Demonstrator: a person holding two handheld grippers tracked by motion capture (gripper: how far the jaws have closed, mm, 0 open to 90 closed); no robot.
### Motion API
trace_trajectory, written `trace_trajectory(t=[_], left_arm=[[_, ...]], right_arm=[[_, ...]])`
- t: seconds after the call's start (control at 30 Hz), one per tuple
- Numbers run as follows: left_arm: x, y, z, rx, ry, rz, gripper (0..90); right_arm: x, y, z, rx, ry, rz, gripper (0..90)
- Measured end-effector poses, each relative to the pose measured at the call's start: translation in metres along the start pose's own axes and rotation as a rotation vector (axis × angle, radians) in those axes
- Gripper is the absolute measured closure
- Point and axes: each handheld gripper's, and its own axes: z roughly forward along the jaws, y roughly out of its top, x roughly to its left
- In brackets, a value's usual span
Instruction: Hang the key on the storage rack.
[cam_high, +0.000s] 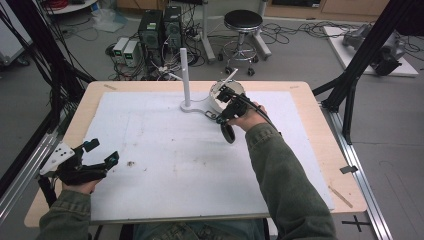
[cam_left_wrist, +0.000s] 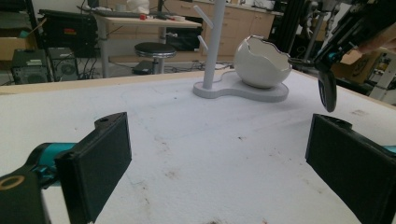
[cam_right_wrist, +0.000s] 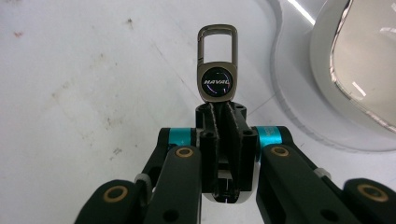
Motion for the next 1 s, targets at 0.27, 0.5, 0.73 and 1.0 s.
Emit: trace_trajectory(t=[0.27,0.5,0.73,1.0], left_arm=[[0.000,0.000,0.000,0.000,-0.001,-0.001,7.3],[0.000,0.000,0.000,-0.003,-0.002,-0.002,7.4],[0.000,0.000,-0.001,0.000,0.000,-0.001,7.3],[0.000,0.000,0.000,-0.002,-0.001,-0.003,7.3]], right_arm=[[0.003,0.011,-0.017,-0.021,-0.002,-0.011,84.2],[0.005,0.020,-0.027,-0.045,-0.003,-0.018,84.1],[0.006,0.031,-0.034,-0.068,-0.003,-0.012,84.0],[0.006,0.047,-0.046,-0.102,0.005,-0.010,84.0]])
